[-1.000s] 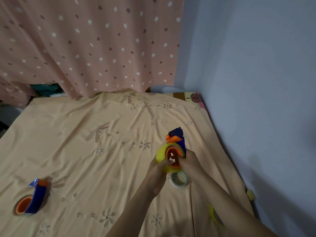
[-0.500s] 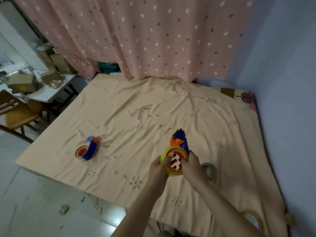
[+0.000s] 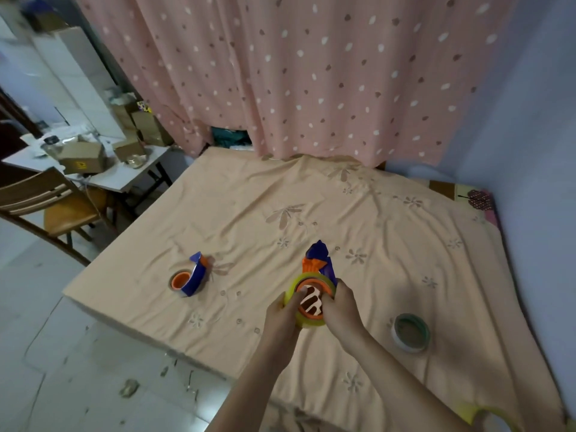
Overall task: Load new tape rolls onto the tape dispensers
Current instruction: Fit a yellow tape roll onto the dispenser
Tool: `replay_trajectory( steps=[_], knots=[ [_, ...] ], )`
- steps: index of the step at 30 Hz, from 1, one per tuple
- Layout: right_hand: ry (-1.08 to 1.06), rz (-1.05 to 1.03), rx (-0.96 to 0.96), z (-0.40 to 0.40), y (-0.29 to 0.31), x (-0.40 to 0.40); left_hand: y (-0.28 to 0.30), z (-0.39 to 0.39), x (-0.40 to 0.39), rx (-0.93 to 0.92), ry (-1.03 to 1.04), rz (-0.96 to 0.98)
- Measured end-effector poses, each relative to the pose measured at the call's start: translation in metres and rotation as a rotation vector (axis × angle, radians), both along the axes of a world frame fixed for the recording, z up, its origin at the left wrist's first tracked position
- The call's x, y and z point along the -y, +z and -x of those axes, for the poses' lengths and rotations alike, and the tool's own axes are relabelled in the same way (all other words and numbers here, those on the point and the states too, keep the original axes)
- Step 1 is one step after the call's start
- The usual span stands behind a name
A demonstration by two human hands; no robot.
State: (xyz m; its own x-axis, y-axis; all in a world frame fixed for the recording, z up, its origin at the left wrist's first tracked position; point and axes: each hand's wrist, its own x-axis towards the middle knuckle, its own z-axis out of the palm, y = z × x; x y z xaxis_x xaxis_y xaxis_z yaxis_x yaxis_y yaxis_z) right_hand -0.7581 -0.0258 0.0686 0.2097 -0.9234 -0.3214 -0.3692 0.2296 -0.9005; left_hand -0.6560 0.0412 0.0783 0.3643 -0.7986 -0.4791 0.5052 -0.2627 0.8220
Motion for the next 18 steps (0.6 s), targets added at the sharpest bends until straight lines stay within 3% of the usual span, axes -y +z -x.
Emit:
replay_trajectory(
  steps=[18],
  knots=[
    [-0.26, -0.005, -0.098, -0.253, -0.006, -0.022, -0.032, -0.271, 0.006, 0.044, -0.301, 0.024]
  ],
)
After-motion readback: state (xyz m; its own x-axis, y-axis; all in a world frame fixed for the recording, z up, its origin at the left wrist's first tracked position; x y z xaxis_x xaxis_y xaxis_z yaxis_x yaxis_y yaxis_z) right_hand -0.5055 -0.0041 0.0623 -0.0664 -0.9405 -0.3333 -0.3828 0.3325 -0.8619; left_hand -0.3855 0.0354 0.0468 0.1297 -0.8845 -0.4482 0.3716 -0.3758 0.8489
